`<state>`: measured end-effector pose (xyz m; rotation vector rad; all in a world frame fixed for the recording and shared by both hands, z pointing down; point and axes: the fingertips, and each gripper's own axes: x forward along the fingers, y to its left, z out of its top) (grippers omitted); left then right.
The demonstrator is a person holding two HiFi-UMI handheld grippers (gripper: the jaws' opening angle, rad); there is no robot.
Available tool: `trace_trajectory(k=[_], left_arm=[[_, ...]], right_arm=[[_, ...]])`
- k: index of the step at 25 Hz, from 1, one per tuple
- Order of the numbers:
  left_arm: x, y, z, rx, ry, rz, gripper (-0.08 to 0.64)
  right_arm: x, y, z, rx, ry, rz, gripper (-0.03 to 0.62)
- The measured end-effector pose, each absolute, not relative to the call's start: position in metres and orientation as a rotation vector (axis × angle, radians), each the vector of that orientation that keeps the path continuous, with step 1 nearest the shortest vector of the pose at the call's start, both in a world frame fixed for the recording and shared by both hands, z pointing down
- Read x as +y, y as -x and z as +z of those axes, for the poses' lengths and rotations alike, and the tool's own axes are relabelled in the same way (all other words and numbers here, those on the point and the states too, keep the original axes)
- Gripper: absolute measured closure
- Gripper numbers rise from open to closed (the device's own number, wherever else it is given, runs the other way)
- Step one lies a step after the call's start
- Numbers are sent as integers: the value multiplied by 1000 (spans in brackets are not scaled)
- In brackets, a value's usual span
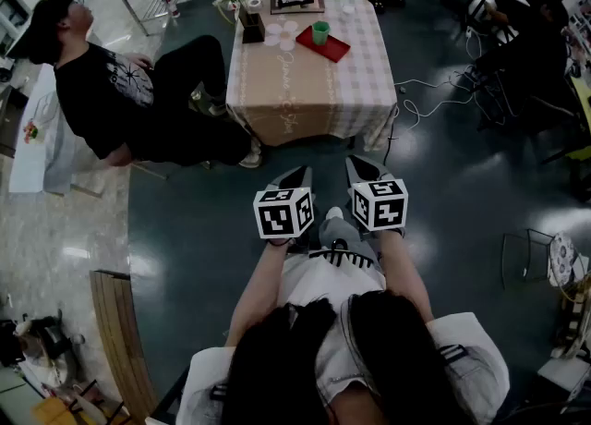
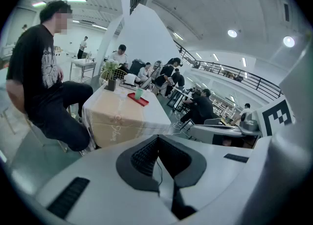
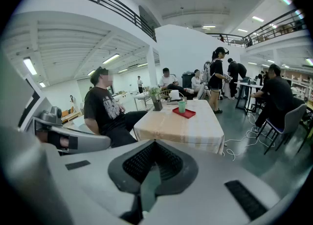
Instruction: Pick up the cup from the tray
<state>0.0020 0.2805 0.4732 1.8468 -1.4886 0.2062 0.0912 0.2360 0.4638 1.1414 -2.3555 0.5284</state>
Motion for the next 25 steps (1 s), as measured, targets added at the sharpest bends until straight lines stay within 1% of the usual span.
trace_trajectory(k=[18, 19, 20, 22, 23, 25], left_arm=[[272, -1, 473, -1487, -1846, 197, 552], [272, -1, 475, -1486, -1841, 198, 552], [273, -1, 476, -1484, -1836, 199, 552], [274, -1, 477, -1482, -1828, 204, 552], [274, 0, 478, -1482, -1827, 206, 552], [270, 2, 478, -1485, -1826, 211, 552]], right_arm=[[226, -90, 460, -2439, -1138, 598, 576], [226, -90, 459, -2446, -1129, 587, 566], [227, -90, 458, -2455, -1116, 582, 533], [229, -88, 458, -2476, -1081, 589, 429], [229, -87, 458, -2485, -1070, 592, 391], [224, -86, 458, -2499, -1070, 586, 354]])
